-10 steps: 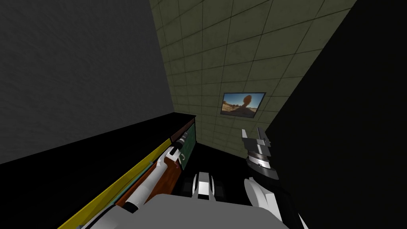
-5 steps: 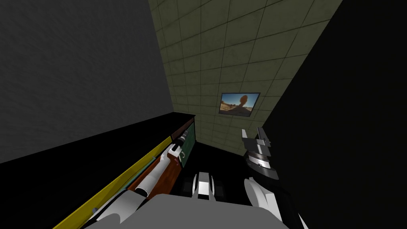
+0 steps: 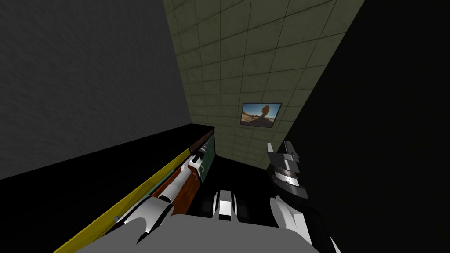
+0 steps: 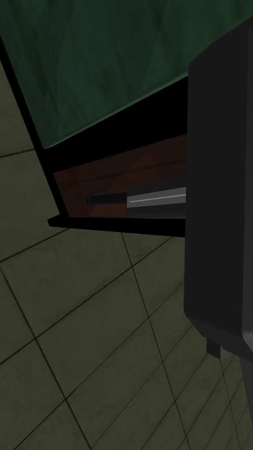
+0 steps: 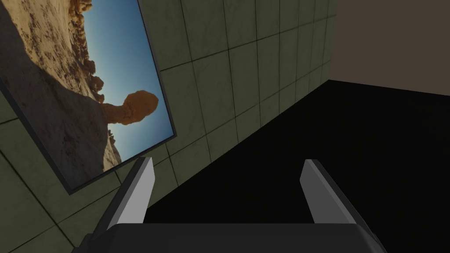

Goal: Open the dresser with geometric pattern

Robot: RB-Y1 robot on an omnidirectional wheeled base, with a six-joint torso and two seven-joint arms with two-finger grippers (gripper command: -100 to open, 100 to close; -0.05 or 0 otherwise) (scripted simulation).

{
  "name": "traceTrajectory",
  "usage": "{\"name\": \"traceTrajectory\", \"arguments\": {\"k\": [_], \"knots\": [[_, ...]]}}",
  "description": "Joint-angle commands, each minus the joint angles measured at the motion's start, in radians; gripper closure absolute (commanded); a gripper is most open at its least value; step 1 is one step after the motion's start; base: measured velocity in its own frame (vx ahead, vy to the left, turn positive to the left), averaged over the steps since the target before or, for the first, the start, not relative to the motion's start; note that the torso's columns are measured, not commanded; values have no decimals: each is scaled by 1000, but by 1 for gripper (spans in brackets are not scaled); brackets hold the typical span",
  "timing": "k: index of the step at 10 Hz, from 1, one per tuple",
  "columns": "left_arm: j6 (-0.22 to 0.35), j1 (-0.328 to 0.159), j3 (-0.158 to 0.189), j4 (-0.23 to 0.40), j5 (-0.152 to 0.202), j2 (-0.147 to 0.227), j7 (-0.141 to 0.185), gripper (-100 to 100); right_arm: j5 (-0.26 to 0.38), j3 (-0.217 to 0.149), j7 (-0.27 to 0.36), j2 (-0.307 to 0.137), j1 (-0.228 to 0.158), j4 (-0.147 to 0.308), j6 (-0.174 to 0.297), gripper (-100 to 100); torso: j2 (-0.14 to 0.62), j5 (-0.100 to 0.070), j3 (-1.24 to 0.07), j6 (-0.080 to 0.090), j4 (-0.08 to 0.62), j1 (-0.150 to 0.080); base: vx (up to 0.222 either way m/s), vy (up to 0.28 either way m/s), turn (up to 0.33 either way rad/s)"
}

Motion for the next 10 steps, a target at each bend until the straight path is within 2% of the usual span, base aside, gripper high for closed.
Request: {"name": "traceTrajectory", "arguments": {"k": [1, 3, 4, 5, 6, 8, 9, 10], "knots": [[-23, -78, 12, 72, 5, -3, -5, 100, 0, 0, 0, 0, 0, 0, 0, 0, 3, 0, 2, -1, 1, -1, -75, -23, 15], [-23, -81, 12, 135, 5, -3, -5, 100, 0, 0, 0, 0, 0, 0, 0, 0, -6, 1, -3, -1, -1, 4, -8, 4, 1], [-53, -133, 36, 169, 16, -11, -15, 100, 0, 0, 0, 0, 0, 0, 0, 0, -7, 1, -4, -1, -2, 3, -103, -29, -106], [-53, -165, 36, 206, 16, -11, -15, 100, 0, 0, 0, 0, 0, 0, 0, 0, 0, 0, 0, 0, 0, 0, -136, -42, -77], [-53, -188, 36, 228, 16, -11, -15, 100, 0, 0, 0, 0, 0, 0, 0, 0, 2, -1, 2, -1, 1, -1, -70, -19, 0], [-53, -188, 36, 277, 16, -11, -15, 100, 0, 0, 0, 0, 0, 0, 0, 0, -6, 1, -3, -1, -1, 3, -5, 3, 7], [-82, -236, 60, 301, 27, -18, -24, 100, 0, 0, 0, 0, 0, 0, 0, 0, -7, 1, -4, -1, -2, 3, -108, -20, -106], [-82, -270, 60, 346, 27, -18, -24, 100, 0, 0, 0, 0, 0, 0, 0, 0, 0, 0, 0, 0, 0, 0, -139, -35, -81]]}}
